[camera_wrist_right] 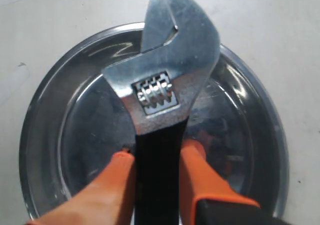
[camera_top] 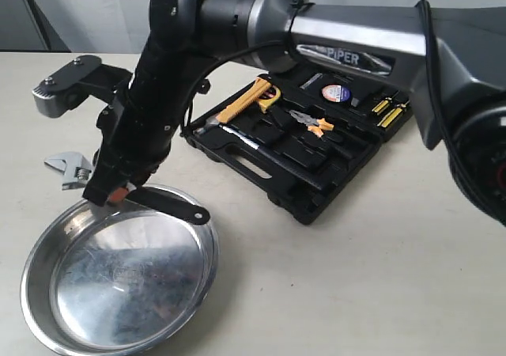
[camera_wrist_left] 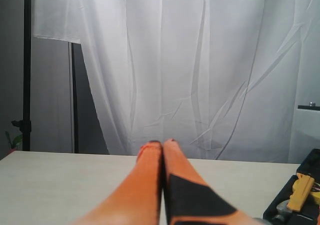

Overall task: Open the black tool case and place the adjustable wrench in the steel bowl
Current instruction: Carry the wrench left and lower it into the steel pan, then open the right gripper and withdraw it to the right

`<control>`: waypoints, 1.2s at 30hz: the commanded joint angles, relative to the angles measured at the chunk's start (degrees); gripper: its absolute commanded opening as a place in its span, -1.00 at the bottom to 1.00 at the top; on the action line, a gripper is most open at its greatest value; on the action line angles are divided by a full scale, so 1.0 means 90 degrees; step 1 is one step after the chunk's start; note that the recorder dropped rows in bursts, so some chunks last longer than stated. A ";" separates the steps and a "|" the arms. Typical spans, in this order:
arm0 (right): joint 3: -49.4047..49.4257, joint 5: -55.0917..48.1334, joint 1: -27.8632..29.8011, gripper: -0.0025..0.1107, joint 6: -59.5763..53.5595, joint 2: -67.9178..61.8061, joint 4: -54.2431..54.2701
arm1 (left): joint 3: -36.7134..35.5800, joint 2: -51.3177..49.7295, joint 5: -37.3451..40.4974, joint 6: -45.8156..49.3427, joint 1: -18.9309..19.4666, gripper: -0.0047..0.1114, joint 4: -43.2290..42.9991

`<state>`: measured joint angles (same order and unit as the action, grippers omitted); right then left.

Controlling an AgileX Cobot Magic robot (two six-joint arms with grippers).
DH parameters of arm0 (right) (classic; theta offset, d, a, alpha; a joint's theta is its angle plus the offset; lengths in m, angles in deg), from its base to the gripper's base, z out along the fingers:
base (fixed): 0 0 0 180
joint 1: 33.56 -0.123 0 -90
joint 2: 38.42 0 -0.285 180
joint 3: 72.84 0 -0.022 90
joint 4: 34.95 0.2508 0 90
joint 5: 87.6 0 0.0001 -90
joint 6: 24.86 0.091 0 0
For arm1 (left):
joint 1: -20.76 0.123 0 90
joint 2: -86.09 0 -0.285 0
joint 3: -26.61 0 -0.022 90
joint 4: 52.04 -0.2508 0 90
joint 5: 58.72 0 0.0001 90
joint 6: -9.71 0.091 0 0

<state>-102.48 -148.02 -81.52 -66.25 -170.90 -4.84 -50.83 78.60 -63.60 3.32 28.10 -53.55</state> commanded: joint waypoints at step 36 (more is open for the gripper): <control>-0.0031 -0.0183 -0.0095 -0.85 0.0334 -0.0585 -0.0286 | 0.0025 -0.0032 -0.0034 0.0000 -0.0010 -0.91 -0.0015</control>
<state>-102.48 -148.42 -82.95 -65.45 -179.24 -4.89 -50.83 78.60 -63.60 3.32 28.10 -53.55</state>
